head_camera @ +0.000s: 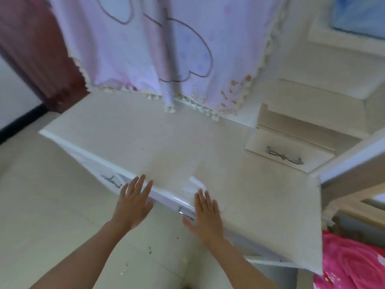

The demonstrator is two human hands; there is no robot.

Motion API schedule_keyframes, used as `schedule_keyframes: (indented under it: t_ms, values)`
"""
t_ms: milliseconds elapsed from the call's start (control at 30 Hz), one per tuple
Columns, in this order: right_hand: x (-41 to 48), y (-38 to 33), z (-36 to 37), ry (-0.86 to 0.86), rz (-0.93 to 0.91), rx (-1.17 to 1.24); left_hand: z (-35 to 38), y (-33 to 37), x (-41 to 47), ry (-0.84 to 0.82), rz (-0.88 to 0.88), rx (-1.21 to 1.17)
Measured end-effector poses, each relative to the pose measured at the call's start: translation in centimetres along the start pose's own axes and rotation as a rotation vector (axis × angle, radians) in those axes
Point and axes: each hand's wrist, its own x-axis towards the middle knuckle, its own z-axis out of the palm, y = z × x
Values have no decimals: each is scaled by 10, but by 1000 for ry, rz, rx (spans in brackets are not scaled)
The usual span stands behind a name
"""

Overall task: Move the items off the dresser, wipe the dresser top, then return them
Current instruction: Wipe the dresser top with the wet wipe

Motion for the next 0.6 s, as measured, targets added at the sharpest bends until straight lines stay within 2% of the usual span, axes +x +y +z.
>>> schedule_keyframes:
  t_ms: [133,267,433,600]
  values:
    - [30,-38,-7,-102,-199,-52,-15,-55,-55,-1,-288,-35]
    - [41,-87,-12,-180,-360,-27,-22,-88,-120,99,-546,-132]
    - [23,-183,-37,-334,-716,105,-41,-107,-211,184,-822,-169]
    - [-15,-270,-32,-296,-984,146,-38,-108,-312,254,-1080,-195]
